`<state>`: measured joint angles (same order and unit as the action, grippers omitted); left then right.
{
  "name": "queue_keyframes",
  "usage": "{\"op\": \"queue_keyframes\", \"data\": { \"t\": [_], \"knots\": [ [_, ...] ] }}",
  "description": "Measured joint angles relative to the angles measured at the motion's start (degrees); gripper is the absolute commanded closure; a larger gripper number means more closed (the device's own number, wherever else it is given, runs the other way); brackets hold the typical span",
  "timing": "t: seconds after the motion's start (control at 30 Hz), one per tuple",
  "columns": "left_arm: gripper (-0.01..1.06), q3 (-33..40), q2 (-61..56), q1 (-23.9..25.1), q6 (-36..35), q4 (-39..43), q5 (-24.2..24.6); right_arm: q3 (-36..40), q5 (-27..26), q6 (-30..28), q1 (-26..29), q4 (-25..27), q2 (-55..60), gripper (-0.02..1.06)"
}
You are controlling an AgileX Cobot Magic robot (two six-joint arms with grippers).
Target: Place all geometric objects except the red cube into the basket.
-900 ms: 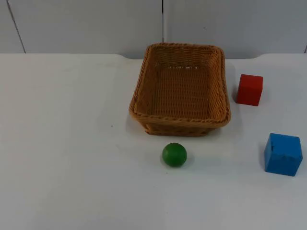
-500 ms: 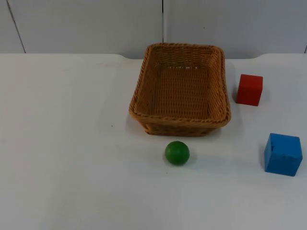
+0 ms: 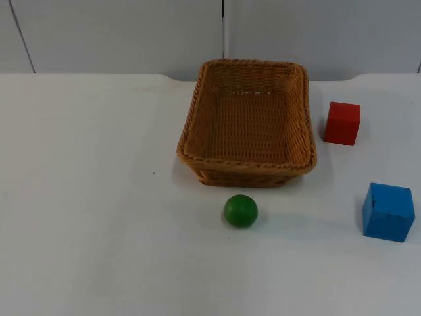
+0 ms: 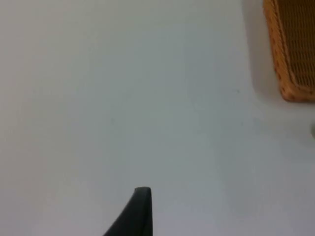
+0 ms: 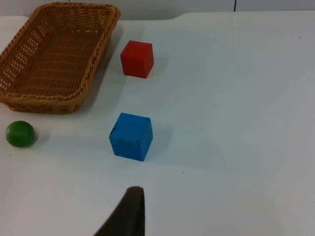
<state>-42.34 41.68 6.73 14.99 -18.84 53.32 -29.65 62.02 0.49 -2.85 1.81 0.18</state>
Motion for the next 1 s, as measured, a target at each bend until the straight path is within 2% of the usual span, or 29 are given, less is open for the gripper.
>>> {"op": "queue_keyframes", "data": {
  "t": [0.17,0.3,0.43,0.47,0.6,0.63,0.73,0.77,0.93,1.0],
  "knots": [
    [0.16,0.0,9.1,0.0,7.0,-6.9,-0.2,0.0,0.0,0.0,0.0,0.0,0.0,-0.01],
    [0.16,0.0,16.0,-0.3,12.8,-12.1,-0.6,0.0,0.0,0.0,0.0,0.0,0.0,-0.01],
    [0.16,0.0,23.3,-5.7,15.2,-13.8,-5.0,0.0,0.0,0.0,0.0,0.0,0.0,-0.01],
    [0.16,0.0,23.3,-5.7,15.2,-13.8,-5.0,0.0,0.0,0.0,0.0,0.0,0.0,-0.01],
    [0.16,0.0,29.5,-16.6,12.9,-13.8,-13.5,0.0,0.0,0.0,0.0,0.0,0.0,-0.01],
    [0.16,0.0,29.5,-16.6,12.9,-13.8,-13.5,0.0,0.0,0.0,0.0,0.0,0.0,-0.01],
    [0.16,0.0,35.5,-26.1,8.6,-12.3,-21.8,0.0,0.0,0.0,0.0,0.0,0.0,-0.01],
    [0.16,0.0,35.5,-26.1,8.6,-12.3,-21.8,0.0,0.0,0.0,0.0,0.0,0.0,-0.01],
    [0.16,-0.1,44.4,-36.5,4.0,-12.0,-31.6,0.0,0.0,0.0,0.0,0.0,0.0,-0.01],
    [0.16,-0.1,46.2,-38.0,3.3,-12.0,-33.2,0.0,0.0,-0.1,0.0,0.0,0.0,-0.01]
  ]
}}
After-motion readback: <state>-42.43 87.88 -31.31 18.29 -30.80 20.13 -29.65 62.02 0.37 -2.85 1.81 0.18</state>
